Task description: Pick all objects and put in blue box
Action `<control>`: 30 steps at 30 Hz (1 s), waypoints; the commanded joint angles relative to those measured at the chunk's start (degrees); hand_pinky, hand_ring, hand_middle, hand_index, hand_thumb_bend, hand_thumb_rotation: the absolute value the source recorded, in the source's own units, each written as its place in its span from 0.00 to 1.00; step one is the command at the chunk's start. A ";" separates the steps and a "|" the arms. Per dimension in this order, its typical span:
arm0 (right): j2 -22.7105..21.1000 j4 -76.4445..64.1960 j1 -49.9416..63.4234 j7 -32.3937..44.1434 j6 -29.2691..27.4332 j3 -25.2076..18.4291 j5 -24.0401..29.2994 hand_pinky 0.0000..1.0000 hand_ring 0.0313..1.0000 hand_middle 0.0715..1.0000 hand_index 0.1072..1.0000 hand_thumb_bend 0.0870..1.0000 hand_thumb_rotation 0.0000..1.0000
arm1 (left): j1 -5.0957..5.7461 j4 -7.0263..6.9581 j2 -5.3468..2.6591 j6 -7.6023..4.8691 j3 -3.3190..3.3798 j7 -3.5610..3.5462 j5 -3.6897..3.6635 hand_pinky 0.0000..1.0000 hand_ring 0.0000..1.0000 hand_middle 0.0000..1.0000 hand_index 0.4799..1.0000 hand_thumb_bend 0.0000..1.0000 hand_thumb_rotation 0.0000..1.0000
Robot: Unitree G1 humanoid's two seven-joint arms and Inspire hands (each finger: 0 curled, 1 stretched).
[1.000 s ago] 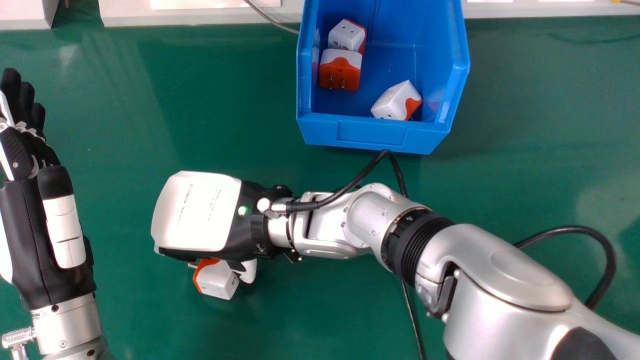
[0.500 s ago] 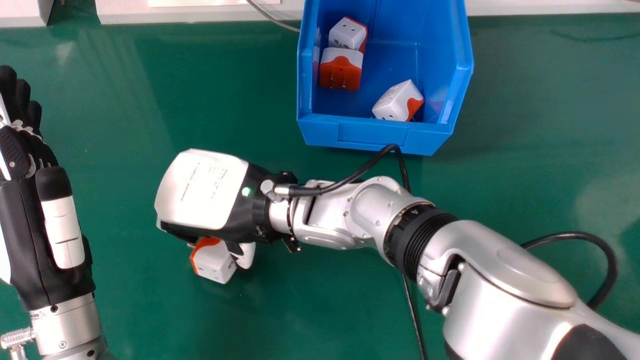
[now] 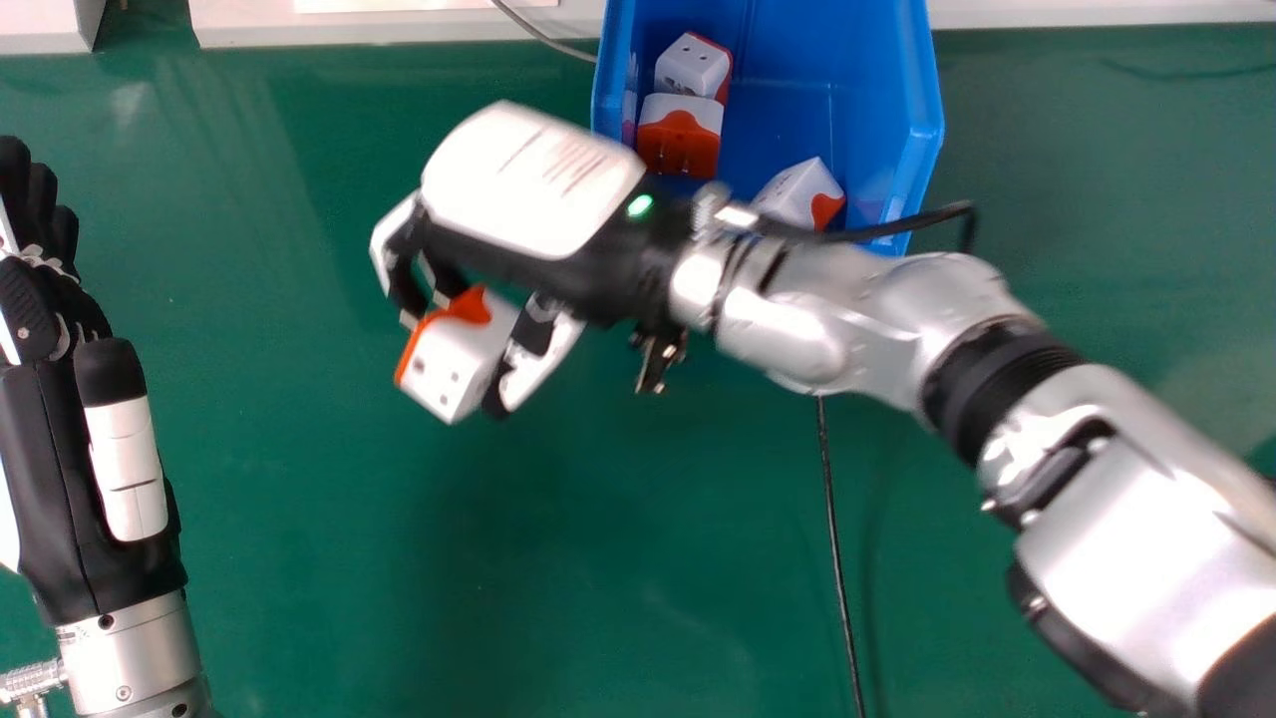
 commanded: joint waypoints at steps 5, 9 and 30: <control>-5.19 -5.30 0.22 -2.84 -2.08 -4.88 2.20 0.13 0.16 0.33 0.42 0.48 0.06 | 0.59 -1.10 0.64 0.16 -0.42 -0.89 -1.04 1.00 1.00 1.00 0.88 0.77 1.00; -7.83 -7.25 -0.02 -2.58 -2.22 -7.29 2.92 0.08 0.12 0.25 0.42 0.48 0.09 | 0.65 -1.13 0.70 0.26 -0.28 -1.24 -1.27 1.00 1.00 1.00 0.88 0.77 1.00; -12.45 -3.67 -4.53 1.04 5.88 -14.72 5.21 0.20 0.25 0.35 0.45 0.48 0.02 | 0.07 -0.66 0.81 0.70 -0.29 -1.95 -2.11 1.00 1.00 1.00 0.88 0.78 1.00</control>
